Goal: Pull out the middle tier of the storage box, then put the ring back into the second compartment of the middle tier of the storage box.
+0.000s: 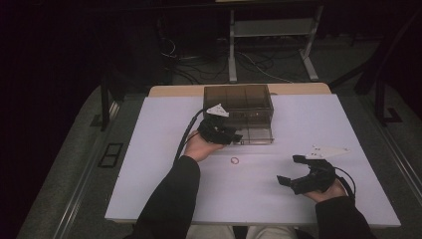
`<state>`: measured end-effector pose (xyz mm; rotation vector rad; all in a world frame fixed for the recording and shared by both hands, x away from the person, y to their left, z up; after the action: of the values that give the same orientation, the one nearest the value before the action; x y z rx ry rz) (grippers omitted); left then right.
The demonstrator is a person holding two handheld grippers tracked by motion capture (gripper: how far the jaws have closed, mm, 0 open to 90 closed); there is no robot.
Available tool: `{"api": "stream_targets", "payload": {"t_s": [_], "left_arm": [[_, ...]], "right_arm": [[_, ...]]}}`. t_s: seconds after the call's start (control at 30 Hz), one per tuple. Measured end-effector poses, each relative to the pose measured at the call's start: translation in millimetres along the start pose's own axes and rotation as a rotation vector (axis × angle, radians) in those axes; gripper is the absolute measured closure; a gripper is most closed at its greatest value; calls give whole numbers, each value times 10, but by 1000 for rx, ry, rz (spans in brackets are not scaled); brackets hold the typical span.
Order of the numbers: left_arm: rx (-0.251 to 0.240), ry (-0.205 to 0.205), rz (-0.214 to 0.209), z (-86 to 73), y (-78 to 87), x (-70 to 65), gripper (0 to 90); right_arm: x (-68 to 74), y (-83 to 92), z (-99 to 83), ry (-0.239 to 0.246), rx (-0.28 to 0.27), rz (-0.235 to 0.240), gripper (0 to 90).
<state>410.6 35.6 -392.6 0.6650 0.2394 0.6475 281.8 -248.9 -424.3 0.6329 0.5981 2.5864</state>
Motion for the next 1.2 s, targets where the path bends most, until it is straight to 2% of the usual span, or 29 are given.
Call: {"api": "stream_targets", "payload": {"t_s": [0.07,0.33,0.4,0.57,1.2], "left_arm": [[3,-11,3,10,32,-15,556],[-2,-5,3,26,120,-119,515],[-18,0,1,17,126,-145,508],[-18,1,0,-29,153,-194,494],[-42,25,-16,-172,196,-262,475]], "right_arm": [[3,-3,1,2,2,0,4],[7,0,1,2,1,-4,4],[6,1,0,2,2,-4,4],[7,2,0,2,1,-6,4],[15,-6,-5,-3,11,-7,4]]}}
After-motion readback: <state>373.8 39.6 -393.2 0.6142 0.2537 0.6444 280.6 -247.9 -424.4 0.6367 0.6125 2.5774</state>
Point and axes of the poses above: each handheld gripper's, and its own axes: y roughly backward along the jaws, z roughly out of its top, x roughly to its left, the point moved 2 cm from there along -y, roughly forward along the jaws, and after that the axes turned 15 degrees about z, right-handed, at the moved point
